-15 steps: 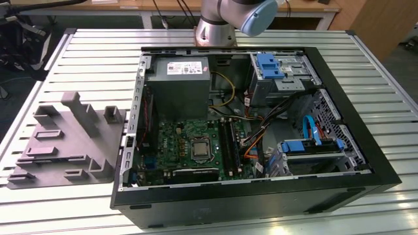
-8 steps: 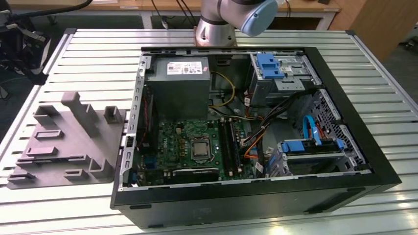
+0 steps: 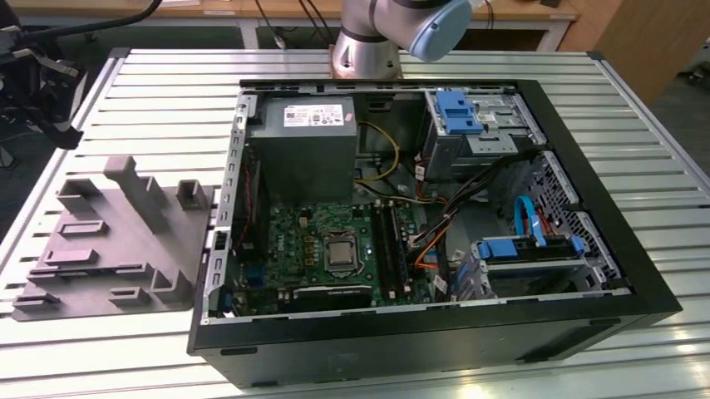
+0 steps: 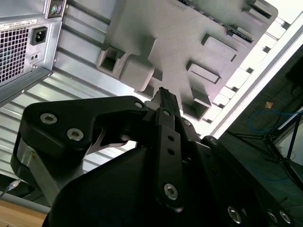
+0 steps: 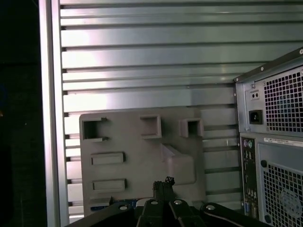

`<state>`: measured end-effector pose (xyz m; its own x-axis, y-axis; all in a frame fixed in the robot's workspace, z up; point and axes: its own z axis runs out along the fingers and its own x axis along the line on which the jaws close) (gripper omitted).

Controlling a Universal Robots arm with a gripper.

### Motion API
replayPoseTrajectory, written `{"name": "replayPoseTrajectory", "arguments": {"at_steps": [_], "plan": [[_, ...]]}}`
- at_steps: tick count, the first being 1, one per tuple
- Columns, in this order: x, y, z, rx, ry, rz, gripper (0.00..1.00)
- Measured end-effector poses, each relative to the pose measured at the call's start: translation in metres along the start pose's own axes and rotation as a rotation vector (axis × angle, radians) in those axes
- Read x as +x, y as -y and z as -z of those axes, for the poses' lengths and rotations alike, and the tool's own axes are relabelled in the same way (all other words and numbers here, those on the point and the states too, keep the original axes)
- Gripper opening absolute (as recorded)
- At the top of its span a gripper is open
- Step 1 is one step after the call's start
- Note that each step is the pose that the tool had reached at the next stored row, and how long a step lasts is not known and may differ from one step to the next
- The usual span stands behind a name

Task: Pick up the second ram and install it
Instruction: 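Reach for the second ram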

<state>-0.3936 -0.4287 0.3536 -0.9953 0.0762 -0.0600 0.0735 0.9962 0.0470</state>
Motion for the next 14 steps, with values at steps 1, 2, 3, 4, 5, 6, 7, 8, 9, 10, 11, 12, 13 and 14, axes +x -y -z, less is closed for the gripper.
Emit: {"name": "replayPoseTrajectory", "arguments": {"at_steps": [1,2,3,4,5,6,7,8,9,10,11,12,13,14], "plan": [[0.0002,0.0005,-0.0008,0.0,0.0,0.0,0.11],[0.0003,0.001,-0.0017,0.0,0.0,0.0,0.11],[0.0005,0.0015,-0.0026,0.0,0.0,0.0,0.11],[0.0007,0.002,-0.0034,0.0,0.0,0.0,0.11],[0.0009,0.0025,-0.0042,0.0,0.0001,0.0,0.11],[0.0011,0.003,-0.0051,0.0001,0.0,0.0,0.11],[0.0014,0.0037,-0.006,0.0,0.0001,0.0,0.11],[0.0017,0.0045,-0.0069,0.0001,0.0,0.0,0.11],[0.002,0.0055,-0.0078,0.0001,0.0,0.0,0.11],[0.0025,0.0065,-0.0087,0.0001,0.0,0.0,0.11],[0.0029,0.0075,-0.0096,0.0,0.0001,0.0,0.11],[0.0032,0.0085,-0.0104,0.0001,0.0,0.0,0.11],[0.0036,0.0096,-0.0113,0.0002,-0.0001,0.0,0.11],[0.004,0.0107,-0.0123,0.0002,0.0,0.0,0.11]]}}
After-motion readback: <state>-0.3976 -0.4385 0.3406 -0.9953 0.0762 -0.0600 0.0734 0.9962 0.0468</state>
